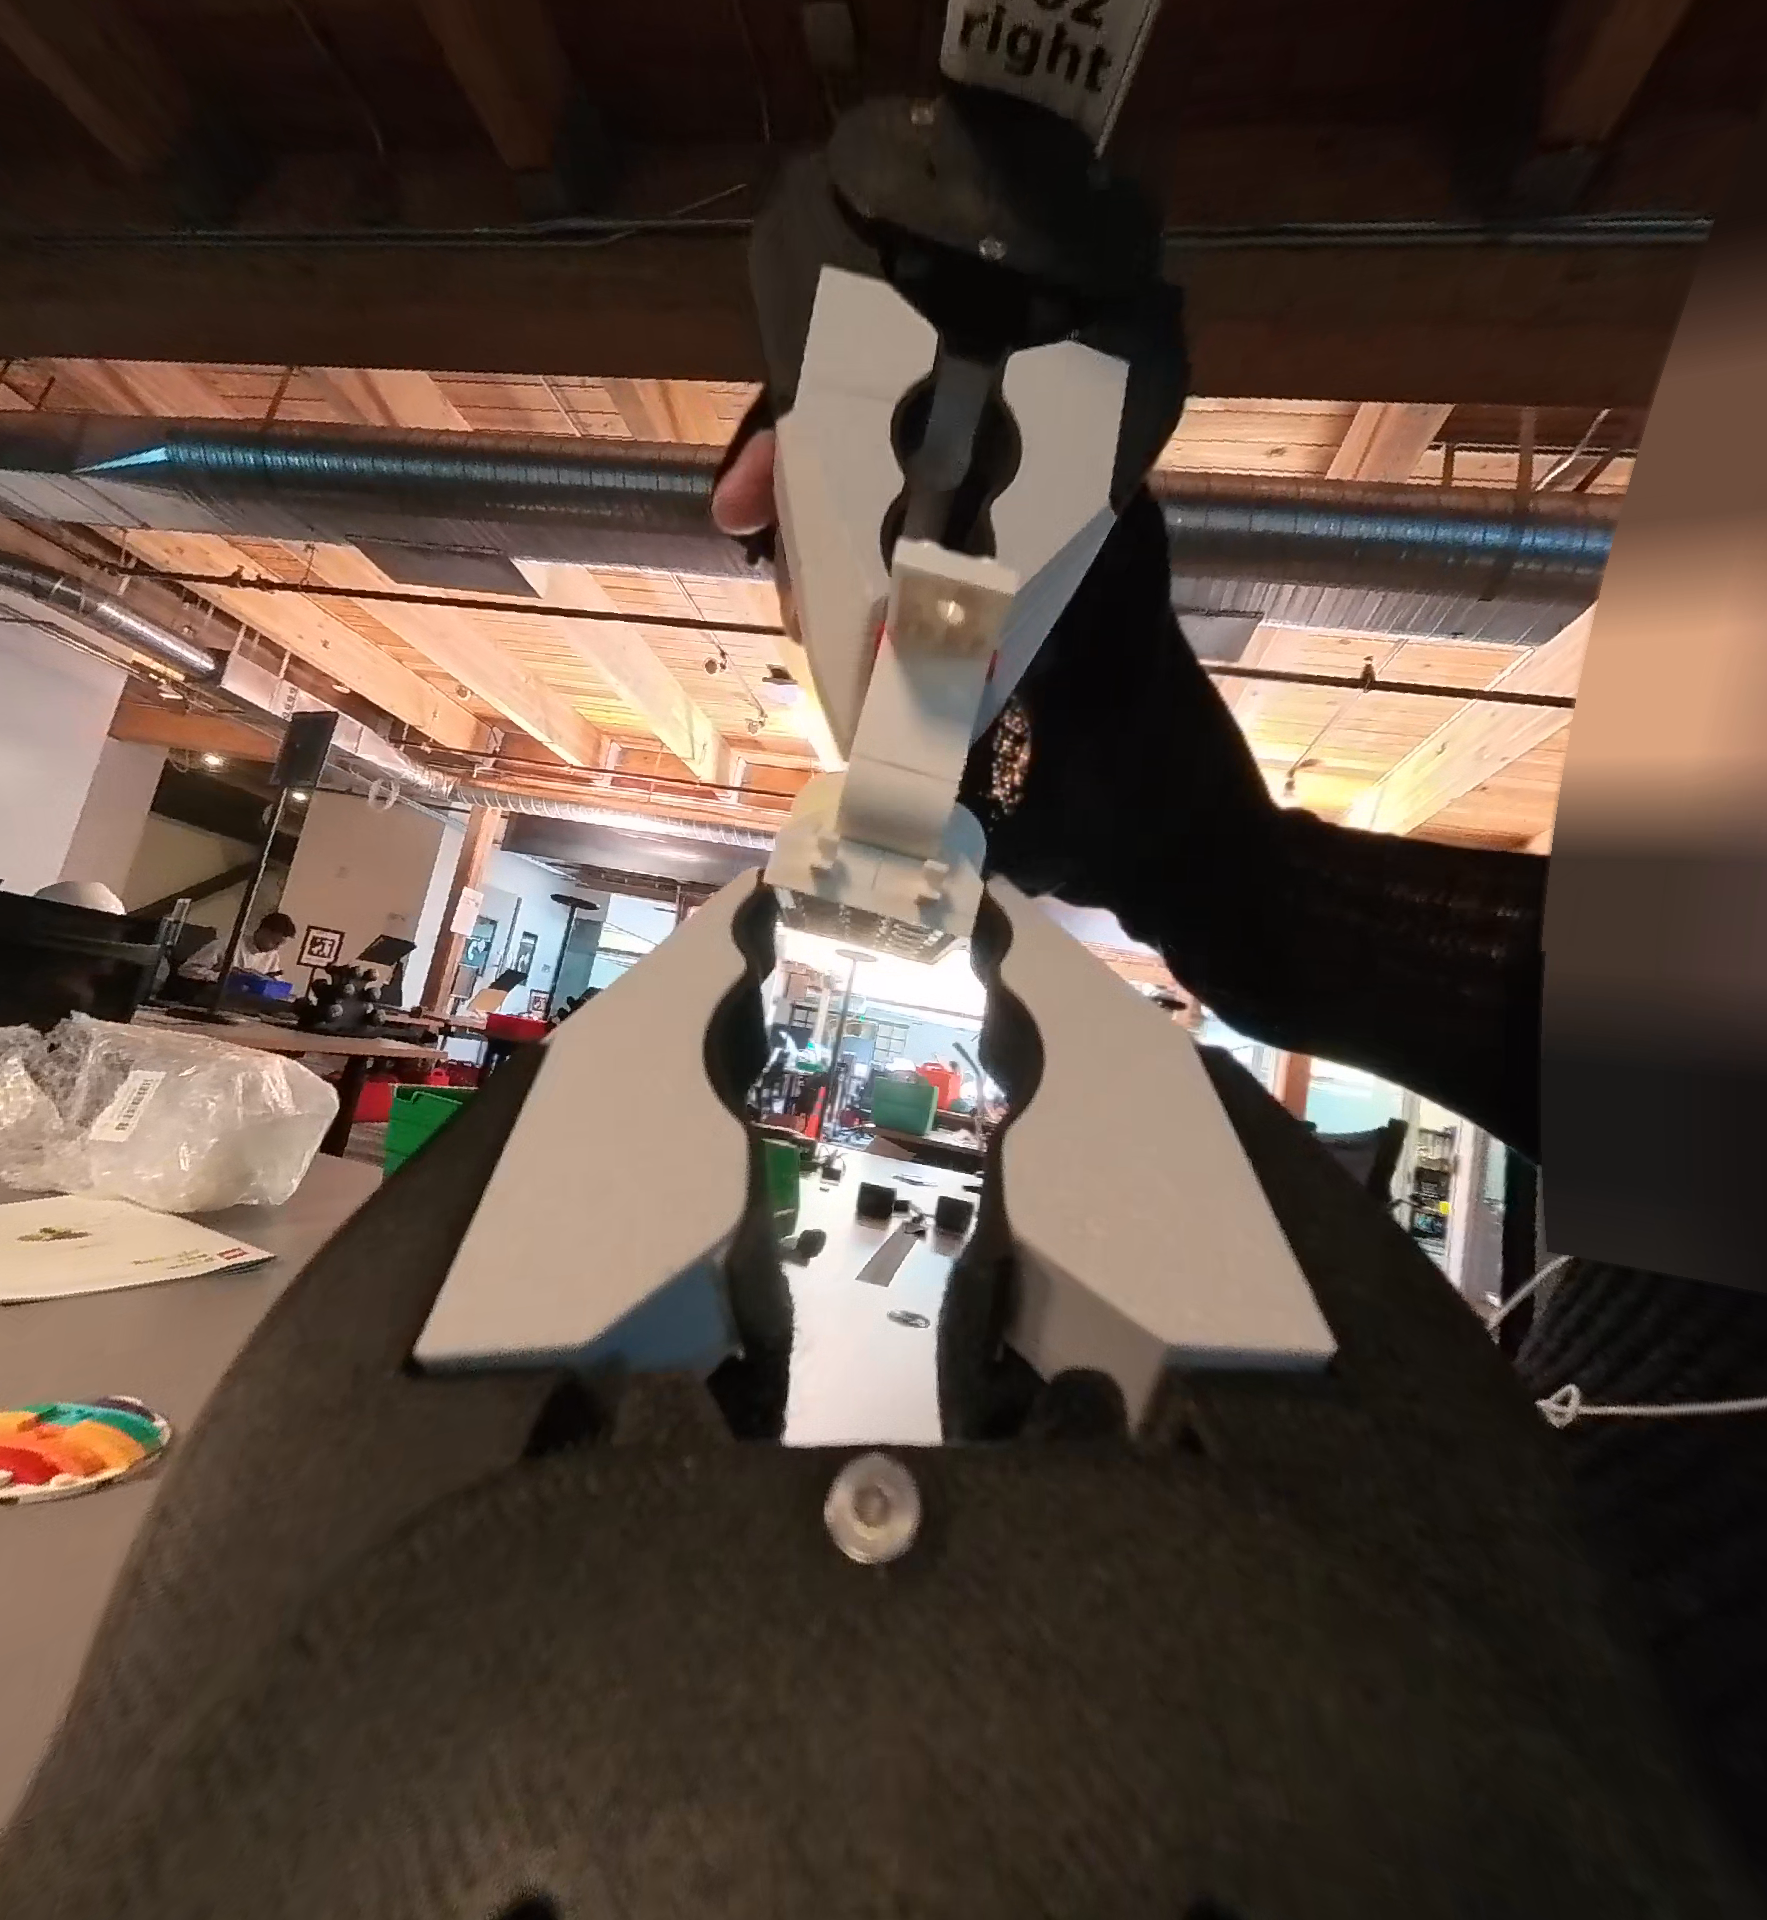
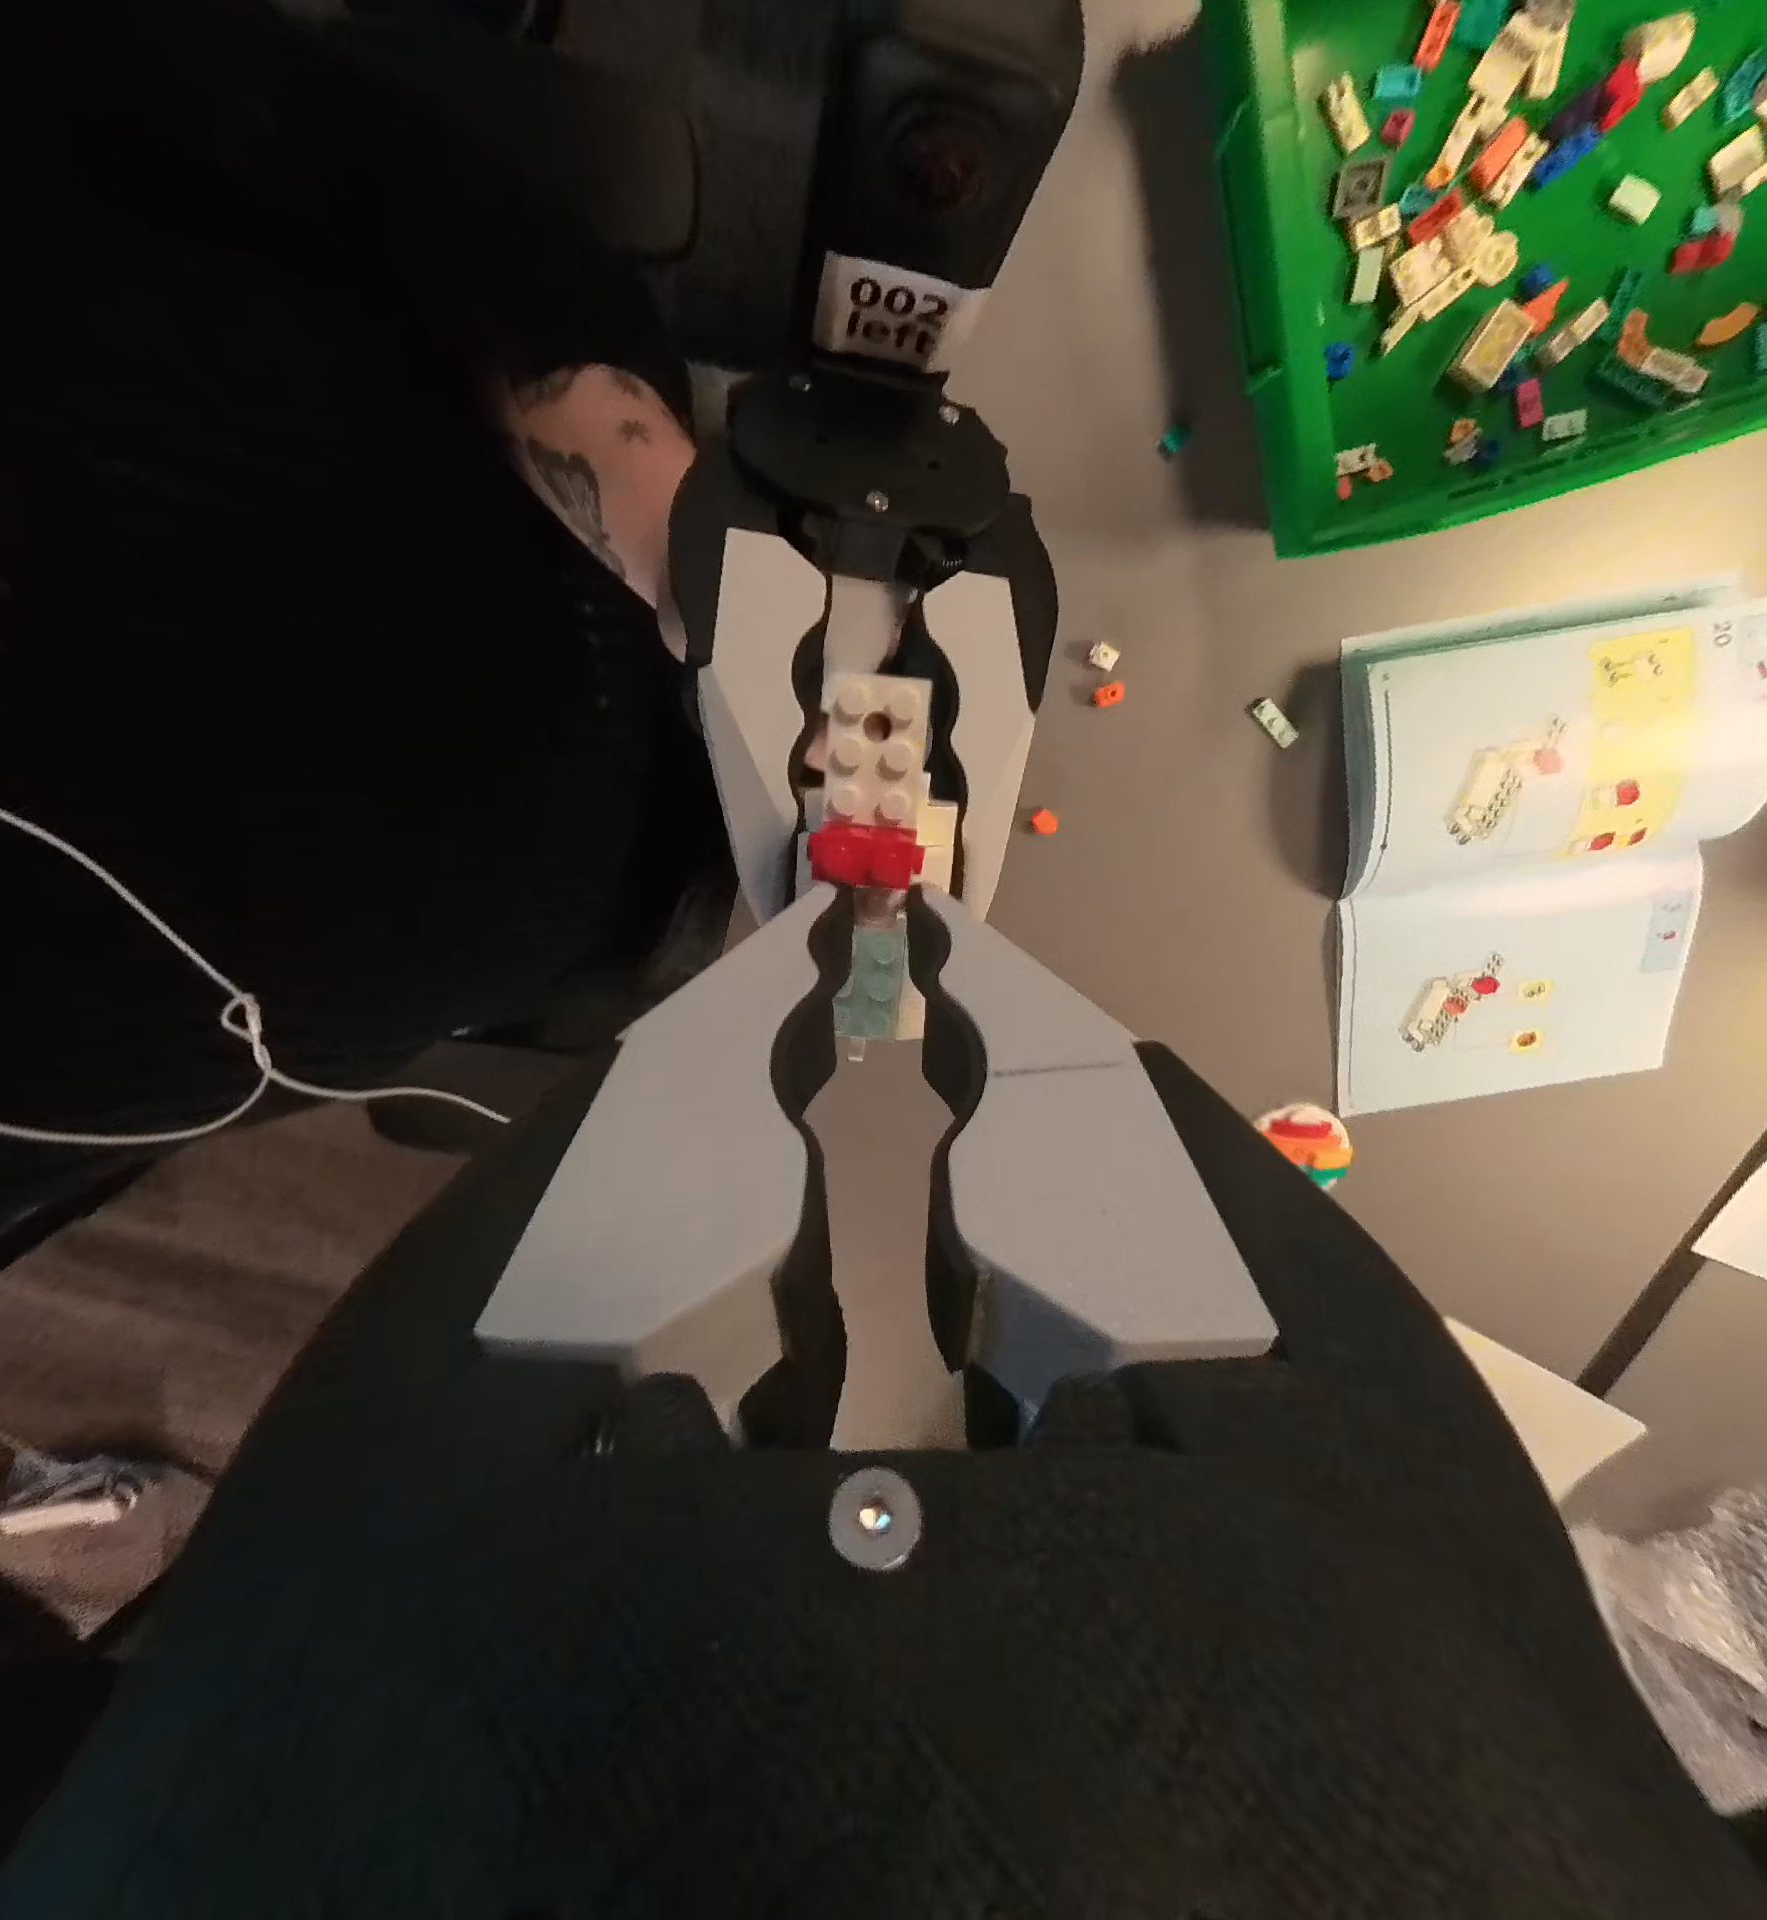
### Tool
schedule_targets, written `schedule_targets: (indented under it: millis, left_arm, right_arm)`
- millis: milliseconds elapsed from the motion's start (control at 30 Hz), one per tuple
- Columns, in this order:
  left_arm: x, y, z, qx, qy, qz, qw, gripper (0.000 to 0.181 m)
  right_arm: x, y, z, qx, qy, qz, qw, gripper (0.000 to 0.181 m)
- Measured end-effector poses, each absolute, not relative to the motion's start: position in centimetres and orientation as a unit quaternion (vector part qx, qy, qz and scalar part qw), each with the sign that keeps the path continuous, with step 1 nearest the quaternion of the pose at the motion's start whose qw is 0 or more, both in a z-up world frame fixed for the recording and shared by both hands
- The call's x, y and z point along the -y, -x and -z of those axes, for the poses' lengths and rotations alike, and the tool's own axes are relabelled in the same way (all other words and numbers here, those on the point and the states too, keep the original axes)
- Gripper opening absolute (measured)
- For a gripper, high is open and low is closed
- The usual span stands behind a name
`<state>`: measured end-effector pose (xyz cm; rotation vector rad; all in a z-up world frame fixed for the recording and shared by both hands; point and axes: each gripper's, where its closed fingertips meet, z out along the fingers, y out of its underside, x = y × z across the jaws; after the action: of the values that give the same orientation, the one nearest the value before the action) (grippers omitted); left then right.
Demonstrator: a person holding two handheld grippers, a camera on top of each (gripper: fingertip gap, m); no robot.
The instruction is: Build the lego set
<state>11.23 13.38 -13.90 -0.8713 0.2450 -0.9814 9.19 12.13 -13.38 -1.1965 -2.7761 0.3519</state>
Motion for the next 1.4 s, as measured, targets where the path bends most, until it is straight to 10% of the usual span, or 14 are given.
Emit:
schedule_targets:
  millis: [933, 1400]
  left_arm:
    - [-13.1, -10.4, 13.7, -0.081, 0.372, 0.503, 0.776, 0.036]
    - [-12.5, -9.7, 13.4, -0.071, 0.359, 0.534, 0.762, 0.036]
  right_arm:
    - [-11.8, -7.2, 13.6, 0.866, 0.413, -0.267, 0.096, 0.013]
    - [-12.5, -8.1, 11.8, 0.872, 0.342, -0.299, 0.180, 0.056]
